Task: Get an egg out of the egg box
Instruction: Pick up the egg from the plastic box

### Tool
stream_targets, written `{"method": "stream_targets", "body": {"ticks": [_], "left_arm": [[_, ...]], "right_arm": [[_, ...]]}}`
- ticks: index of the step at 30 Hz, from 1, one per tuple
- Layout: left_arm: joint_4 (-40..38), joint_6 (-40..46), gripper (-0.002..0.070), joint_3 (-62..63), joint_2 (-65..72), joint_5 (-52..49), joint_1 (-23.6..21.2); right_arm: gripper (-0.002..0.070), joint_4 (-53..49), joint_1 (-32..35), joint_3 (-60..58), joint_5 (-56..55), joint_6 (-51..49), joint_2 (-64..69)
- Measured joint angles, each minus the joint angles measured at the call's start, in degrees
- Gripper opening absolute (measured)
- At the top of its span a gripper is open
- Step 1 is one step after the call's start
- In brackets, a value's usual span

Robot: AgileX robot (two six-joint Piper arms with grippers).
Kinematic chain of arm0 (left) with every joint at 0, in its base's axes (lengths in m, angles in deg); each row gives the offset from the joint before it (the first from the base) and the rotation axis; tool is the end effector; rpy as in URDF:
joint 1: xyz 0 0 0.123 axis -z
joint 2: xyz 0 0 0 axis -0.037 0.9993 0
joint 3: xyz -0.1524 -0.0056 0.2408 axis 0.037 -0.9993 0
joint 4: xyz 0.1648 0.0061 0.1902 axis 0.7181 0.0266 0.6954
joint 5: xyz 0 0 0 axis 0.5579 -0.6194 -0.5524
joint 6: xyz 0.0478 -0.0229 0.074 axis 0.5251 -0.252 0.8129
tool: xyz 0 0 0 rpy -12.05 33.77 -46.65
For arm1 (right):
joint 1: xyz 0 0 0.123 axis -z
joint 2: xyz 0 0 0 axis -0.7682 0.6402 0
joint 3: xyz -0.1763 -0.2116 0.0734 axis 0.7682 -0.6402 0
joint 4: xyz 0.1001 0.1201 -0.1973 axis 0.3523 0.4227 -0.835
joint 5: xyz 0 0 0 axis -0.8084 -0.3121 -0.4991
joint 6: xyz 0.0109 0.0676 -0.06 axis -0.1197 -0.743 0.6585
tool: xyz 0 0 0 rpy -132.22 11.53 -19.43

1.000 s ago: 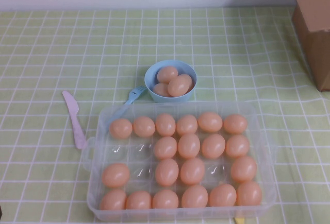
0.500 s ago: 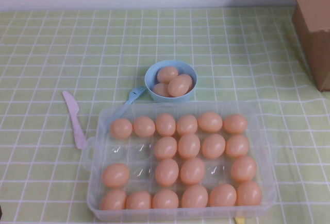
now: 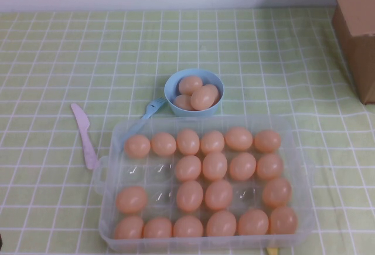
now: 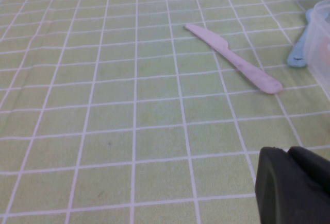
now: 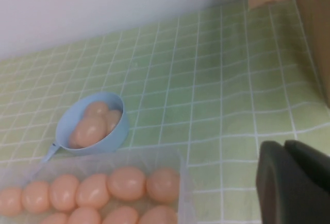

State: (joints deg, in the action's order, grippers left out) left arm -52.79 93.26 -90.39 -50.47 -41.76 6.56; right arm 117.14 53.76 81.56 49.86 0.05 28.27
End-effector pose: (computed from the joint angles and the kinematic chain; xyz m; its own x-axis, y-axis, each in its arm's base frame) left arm 0.0525 -0.0055 0.1721 -0.2869 0.0576 -0.9562 0.1029 0.9943 0.0290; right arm 0.1266 0.0223 0.2972 -0.3860 0.2882 -0.8763 -0.1514 0.9173 0.3684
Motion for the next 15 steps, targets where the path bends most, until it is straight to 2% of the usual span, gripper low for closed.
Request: {"method": "stream_targets", "body": {"ticks": [3, 6, 11, 15], "left_arm": [[0.0, 0.0, -0.0004, 0.0, 0.0, 0.0, 0.0], [0.0, 0.0, -0.0005, 0.0, 0.0, 0.0, 0.0], [0.0, 0.0, -0.0005, 0.0, 0.0, 0.0, 0.0], [0.0, 0.0, -0.0005, 0.0, 0.0, 0.0, 0.0]], "right_arm": [[-0.0017, 2.0, 0.0, 3.5, 2.3, 4.3, 6.0], [-0.0017, 0.7, 0.0, 9.5, 11.3, 10.6, 12.4], [-0.0017, -8.1, -0.7, 22.4, 25.0, 12.4, 25.6], [-0.0017, -18.6, -7.6, 30.3, 31.8, 12.5, 34.3]]}}
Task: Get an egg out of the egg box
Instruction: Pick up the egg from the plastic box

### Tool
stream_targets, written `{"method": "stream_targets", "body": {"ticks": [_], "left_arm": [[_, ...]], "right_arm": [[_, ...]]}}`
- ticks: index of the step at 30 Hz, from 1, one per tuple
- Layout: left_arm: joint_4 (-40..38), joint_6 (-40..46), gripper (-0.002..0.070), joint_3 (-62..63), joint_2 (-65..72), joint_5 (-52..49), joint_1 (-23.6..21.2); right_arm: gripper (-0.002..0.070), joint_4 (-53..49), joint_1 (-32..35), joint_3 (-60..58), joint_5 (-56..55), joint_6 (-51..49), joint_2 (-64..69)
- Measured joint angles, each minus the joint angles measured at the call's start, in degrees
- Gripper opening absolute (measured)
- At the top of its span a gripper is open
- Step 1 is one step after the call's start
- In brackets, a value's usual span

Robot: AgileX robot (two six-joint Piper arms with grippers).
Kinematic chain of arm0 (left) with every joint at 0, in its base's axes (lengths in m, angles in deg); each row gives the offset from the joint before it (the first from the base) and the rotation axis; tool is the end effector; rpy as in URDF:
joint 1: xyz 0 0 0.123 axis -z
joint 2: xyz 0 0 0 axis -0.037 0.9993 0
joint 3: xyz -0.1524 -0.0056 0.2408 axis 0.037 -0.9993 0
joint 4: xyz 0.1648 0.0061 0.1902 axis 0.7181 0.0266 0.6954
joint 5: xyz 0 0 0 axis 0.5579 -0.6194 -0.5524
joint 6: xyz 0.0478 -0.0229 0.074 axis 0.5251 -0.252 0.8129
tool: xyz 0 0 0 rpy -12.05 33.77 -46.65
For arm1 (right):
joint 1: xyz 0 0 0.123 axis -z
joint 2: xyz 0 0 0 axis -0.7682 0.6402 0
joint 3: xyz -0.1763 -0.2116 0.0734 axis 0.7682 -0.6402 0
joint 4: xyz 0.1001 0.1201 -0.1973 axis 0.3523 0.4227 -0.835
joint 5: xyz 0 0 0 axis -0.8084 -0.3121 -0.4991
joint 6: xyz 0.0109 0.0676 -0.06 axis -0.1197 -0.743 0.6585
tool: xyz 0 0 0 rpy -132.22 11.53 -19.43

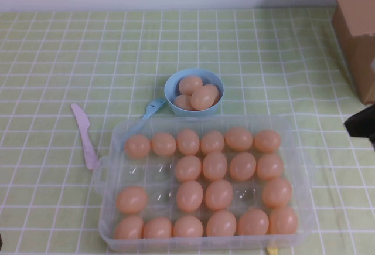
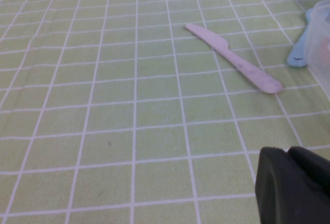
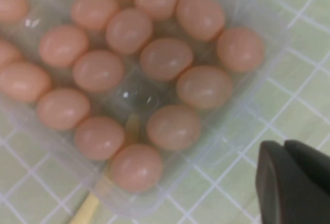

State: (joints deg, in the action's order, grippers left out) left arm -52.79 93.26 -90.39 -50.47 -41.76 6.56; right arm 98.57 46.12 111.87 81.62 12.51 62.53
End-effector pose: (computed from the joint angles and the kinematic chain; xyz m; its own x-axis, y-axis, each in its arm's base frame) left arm 0.0525 -0.0055 0.1721 -0.2869 0.0576 -0.9562 0.1029 0.9943 0.0290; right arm 0.2277 0.0582 0.3220 -0.6414 -0.4295 -0.6357 -0.6392 0.7574 0.1332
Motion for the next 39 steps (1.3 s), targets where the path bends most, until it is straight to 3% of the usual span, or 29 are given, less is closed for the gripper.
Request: {"method": "stream_targets", "body": {"ticks": [7, 14, 17, 22, 25, 39], "left_arm": [[0.0, 0.0, -0.0004, 0.0, 0.0, 0.0, 0.0], [0.0, 0.0, -0.0004, 0.0, 0.0, 0.0, 0.0], [0.5, 0.0, -0.0005, 0.0, 0.0, 0.0, 0.0], [1.5, 0.0, -0.0004, 0.0, 0.0, 0.0, 0.0], [1.6, 0.0, -0.0005, 0.0, 0.0, 0.0, 0.0], [1.6, 0.0, -0.0005, 0.0, 0.0, 0.0, 0.0]], "right_arm": [[-0.0017, -16.5, -13.6, 9.8, 3.7, -4.7, 12.8], [0.0000, -19.7, -18.3, 19.5, 6.0, -6.8, 23.8], [0.0089, -19.7, -19.8, 21.8, 6.2, -6.8, 27.0], [0.0399, -18.4, -21.1, 22.6, 5.3, -6.6, 31.1], [0.0501, -19.8, -21.9, 22.8, 5.8, -4.6, 32.9], [0.0531, -24.2, -23.4, 22.8, 2.7, -2.3, 34.2]]}}
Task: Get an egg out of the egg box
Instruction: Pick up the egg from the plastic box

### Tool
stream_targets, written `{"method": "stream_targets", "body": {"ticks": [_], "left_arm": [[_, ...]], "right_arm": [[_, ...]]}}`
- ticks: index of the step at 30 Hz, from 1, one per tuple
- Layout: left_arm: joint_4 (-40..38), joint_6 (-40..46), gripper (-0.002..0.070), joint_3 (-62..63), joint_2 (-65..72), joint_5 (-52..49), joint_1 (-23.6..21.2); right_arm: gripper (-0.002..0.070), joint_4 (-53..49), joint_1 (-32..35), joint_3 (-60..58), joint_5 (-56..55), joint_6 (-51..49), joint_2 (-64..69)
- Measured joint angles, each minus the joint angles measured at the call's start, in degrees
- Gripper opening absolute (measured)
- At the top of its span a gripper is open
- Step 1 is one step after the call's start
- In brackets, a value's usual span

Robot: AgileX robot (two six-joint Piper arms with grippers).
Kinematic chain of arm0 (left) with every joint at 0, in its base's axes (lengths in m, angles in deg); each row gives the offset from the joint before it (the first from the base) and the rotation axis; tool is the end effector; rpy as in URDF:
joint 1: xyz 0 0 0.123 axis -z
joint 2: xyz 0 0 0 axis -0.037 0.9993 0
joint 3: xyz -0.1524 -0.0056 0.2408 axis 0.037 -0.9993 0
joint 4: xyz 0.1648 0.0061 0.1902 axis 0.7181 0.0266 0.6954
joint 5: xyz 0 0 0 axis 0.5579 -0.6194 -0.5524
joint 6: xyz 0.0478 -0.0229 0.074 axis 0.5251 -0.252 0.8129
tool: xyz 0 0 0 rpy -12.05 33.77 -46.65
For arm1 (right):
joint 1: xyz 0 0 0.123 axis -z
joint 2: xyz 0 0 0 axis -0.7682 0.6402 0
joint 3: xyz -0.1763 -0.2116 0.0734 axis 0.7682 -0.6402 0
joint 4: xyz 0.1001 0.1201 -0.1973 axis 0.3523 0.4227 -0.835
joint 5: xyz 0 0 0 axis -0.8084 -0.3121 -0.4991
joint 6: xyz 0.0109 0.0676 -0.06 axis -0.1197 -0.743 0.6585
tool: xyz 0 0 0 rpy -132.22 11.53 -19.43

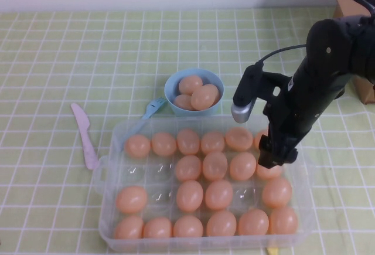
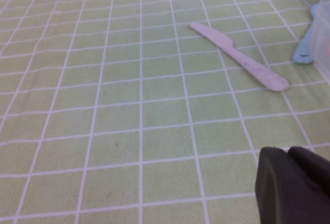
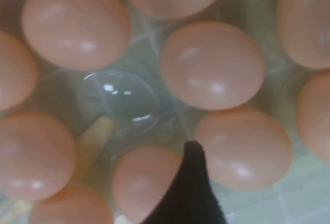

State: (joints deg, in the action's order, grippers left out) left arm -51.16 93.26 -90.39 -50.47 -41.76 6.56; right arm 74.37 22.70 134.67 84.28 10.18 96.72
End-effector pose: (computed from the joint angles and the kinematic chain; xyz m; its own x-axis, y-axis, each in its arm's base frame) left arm 0.0526 -0.0045 0.1721 -0.2849 0.0841 -0.9549 0.1008 0.9933 0.0574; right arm 0.3216 0.1816 0.2404 -0.3776 -0.8909 -0.2526 -0.9175 0.3968 -0.0279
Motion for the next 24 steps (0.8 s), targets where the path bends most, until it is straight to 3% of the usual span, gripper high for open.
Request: {"method": "stream_targets", "body": {"ticks": [24], "left_arm": [[0.5, 0.0, -0.0005, 0.0, 0.0, 0.0, 0.0]], "right_arm": [[0.0531, -1.3, -0.2, 0.0, -4.2, -0.3, 5.9]]}}
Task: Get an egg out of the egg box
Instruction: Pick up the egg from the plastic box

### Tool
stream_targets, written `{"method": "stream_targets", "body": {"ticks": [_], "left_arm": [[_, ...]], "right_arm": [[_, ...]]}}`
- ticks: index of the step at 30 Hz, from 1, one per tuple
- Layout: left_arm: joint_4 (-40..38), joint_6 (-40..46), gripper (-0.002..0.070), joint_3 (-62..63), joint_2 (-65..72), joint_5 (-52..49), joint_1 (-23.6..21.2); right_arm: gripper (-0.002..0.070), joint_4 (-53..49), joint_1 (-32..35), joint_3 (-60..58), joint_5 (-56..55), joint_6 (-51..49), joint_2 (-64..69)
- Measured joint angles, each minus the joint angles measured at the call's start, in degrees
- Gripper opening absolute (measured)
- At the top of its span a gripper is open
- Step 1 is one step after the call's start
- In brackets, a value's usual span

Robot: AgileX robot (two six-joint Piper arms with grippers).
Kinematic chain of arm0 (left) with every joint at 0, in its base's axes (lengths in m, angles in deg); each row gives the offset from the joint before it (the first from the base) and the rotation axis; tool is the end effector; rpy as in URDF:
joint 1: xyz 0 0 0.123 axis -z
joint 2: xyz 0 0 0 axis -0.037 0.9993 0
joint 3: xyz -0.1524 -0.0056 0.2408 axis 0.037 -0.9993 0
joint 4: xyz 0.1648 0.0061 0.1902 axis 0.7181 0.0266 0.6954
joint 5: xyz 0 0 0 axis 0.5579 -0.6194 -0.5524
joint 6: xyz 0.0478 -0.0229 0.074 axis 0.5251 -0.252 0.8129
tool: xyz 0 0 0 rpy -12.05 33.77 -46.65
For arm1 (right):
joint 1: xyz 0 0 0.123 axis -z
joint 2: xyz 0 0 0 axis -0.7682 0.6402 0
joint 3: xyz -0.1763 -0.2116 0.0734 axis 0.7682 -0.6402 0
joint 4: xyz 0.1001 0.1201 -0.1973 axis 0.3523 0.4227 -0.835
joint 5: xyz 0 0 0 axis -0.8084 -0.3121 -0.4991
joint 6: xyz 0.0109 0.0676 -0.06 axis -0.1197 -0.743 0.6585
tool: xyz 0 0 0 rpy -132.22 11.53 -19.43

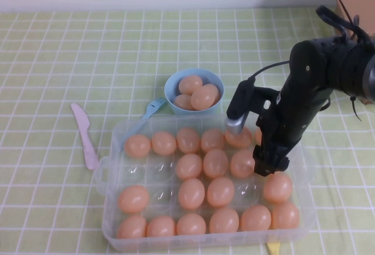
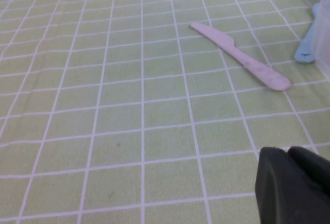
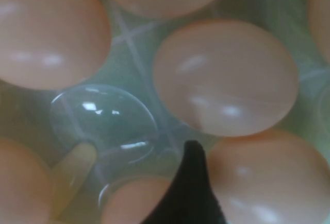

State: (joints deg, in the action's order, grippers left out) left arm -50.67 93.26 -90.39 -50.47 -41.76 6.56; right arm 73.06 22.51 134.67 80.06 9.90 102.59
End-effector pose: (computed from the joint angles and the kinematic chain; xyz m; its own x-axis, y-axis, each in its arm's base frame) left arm 0.0526 -0.0043 0.1721 -0.2844 0.0920 -0.9543 0.1001 0.9928 0.0659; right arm 0.3367 0.1883 0.2028 -0.3841 -0.8979 -0.2149 -0.9166 0.3988 -0.0278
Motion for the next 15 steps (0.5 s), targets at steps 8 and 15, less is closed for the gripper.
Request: {"method": "stream_targets", "body": {"ticks": [8, 15], "left_arm": [[0.4, 0.0, -0.0005, 0.0, 0.0, 0.0, 0.0], [0.4, 0.0, -0.0004, 0.0, 0.0, 0.0, 0.0]], "right_arm": [[0.0524, 0.1, -0.1, 0.0, -0.5, -0.8, 2.5], [0.0443, -2.1, -0.1, 0.6, 0.6, -3.1, 1.7]]}}
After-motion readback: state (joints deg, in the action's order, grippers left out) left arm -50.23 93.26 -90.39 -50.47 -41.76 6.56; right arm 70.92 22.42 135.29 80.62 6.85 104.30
